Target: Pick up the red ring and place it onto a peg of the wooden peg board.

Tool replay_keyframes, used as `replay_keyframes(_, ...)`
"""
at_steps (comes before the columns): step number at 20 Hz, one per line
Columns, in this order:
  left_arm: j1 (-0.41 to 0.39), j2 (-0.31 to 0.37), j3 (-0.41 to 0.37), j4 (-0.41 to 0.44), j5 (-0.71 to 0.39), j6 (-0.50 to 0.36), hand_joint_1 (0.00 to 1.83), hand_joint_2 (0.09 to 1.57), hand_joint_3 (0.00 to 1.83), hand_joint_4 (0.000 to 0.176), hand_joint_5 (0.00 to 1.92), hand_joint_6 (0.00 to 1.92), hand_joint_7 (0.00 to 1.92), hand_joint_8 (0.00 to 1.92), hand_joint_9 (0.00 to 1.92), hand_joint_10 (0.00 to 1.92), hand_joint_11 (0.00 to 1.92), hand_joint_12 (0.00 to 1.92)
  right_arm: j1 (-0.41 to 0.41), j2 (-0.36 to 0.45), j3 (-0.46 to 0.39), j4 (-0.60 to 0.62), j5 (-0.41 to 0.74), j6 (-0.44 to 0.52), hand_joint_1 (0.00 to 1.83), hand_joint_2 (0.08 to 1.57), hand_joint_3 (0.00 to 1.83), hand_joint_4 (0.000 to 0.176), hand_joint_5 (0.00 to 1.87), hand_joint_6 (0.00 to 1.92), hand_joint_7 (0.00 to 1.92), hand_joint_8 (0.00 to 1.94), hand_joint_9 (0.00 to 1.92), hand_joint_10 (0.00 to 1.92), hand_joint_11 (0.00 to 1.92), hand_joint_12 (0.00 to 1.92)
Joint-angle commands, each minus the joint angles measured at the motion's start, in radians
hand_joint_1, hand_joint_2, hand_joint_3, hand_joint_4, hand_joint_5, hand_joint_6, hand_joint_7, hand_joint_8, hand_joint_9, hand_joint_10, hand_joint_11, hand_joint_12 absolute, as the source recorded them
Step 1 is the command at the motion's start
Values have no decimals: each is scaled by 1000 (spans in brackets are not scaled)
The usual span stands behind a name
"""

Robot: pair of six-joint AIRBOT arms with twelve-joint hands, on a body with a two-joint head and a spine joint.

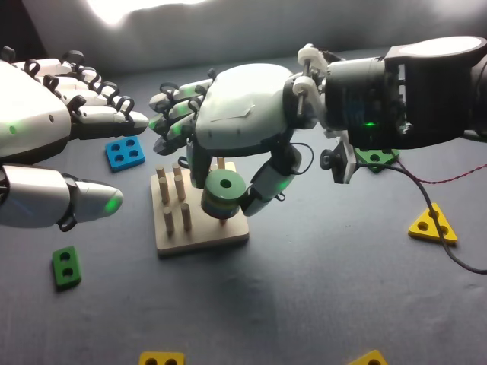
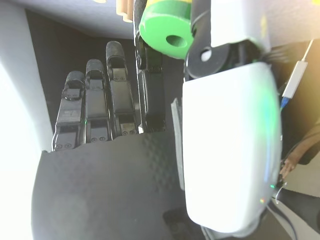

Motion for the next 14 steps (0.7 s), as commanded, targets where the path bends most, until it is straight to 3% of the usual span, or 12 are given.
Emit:
replay_keyframes(1, -15, 11, 8, -3, -66, 3, 0, 1360, 0, 0, 204, 3, 211, 4, 152, 4, 0, 308, 15, 7, 2, 50, 44, -3, 1147, 999, 1, 11, 1256, 529, 347, 5, 134, 0, 0, 0)
replay_keyframes(2, -15, 11, 8, -3, -66, 3, 0, 1362, 1, 0, 204, 2, 209, 3, 150, 3, 0, 313, 18, 5, 2, 50, 44, -4, 1153, 998, 0, 0, 1260, 520, 346, 3, 145, 3, 0, 0)
replay_keyframes(3, -15, 11, 8, -3, -66, 3, 0, 1363, 1, 0, 203, 1, 207, 1, 146, 1, 0, 297, 21, 2, 2, 50, 43, -5, 1152, 992, 0, 8, 1282, 479, 361, 2, 150, 2, 0, 0)
replay_keyframes(4, -15, 11, 8, -3, -66, 3, 0, 1358, 0, 0, 188, 2, 187, 1, 131, 1, 0, 246, 23, 1, 2, 50, 43, -9, 1156, 992, 0, 0, 1286, 470, 366, 2, 151, 1, 0, 0)
replay_keyframes(6, -15, 11, 8, -3, -66, 3, 0, 1360, 0, 0, 211, 5, 209, 5, 156, 5, 0, 308, 23, -3, 2, 50, 45, -24, 1148, 993, 0, 19, 1282, 476, 371, 1, 151, 0, 0, 0)
replay_keyframes(7, -15, 11, 8, -3, -66, 3, 0, 1360, 0, 0, 210, 2, 211, 3, 156, 3, 0, 299, 23, -3, 2, 50, 48, -32, 1144, 986, 0, 47, 1302, 437, 351, 0, 142, 0, 0, 0)
replay_keyframes(8, -15, 11, 8, -3, -66, 3, 0, 1357, 0, 0, 189, 0, 187, 1, 135, 0, 0, 261, 22, -4, 2, 50, 53, -37, 1008, 895, 0, 117, 983, 170, 214, 0, 28, 0, 0, 0)
replay_keyframes(9, -15, 11, 8, -3, -66, 3, 0, 1350, 0, 0, 189, 2, 189, 4, 139, 3, 0, 254, 22, -4, 2, 50, 56, -44, 678, 844, 0, 164, 454, 33, 42, 0, 5, 0, 0, 0)
replay_keyframes(11, -15, 11, 8, -3, -66, 3, 0, 1350, 0, 0, 183, 0, 186, 2, 130, 2, 0, 225, 20, -3, 2, 40, 62, -51, 604, 731, 0, 176, 156, 0, 1, 0, 0, 0, 0, 0)
replay_keyframes(14, -15, 11, 8, -3, -66, 3, 0, 1352, 0, 0, 188, 1, 200, 3, 146, 4, 0, 261, 15, -3, 1, 30, 70, -51, 567, 699, 0, 176, 94, 0, 0, 0, 0, 0, 0, 0)
